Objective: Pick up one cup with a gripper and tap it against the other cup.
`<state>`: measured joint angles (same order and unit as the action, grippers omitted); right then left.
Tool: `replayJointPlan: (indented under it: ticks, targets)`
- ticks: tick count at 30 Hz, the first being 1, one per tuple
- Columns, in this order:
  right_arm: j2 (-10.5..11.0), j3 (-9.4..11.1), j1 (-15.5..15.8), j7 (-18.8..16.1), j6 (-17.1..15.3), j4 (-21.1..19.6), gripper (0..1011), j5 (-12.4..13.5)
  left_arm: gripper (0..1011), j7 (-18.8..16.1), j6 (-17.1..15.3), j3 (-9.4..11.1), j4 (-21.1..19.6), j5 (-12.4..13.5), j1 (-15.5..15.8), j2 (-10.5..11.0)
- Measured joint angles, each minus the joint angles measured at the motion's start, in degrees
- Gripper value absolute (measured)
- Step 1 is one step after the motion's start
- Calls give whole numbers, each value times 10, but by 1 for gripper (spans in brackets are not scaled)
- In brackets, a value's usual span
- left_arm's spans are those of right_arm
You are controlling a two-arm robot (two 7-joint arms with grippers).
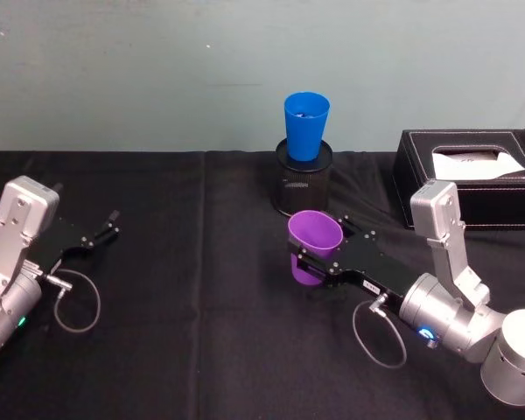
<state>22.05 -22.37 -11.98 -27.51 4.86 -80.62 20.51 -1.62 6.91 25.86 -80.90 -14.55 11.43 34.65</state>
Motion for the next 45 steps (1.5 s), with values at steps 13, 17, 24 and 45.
replayJointPlan:
  ticks: [13,17,24,45]
  targets:
    - [-4,-9,-6,-5,9,7,734,-11,1000,0,0,0,0,0,0,0]
    - [-6,-10,-5,-3,17,6,733,-18,1000,0,0,0,0,0,0,0]
    - [-7,-8,-1,3,22,5,733,-27,1000,0,0,0,0,0,0,0]
    - [-14,-9,2,25,8,11,733,-62,1000,0,0,0,0,0,0,0]
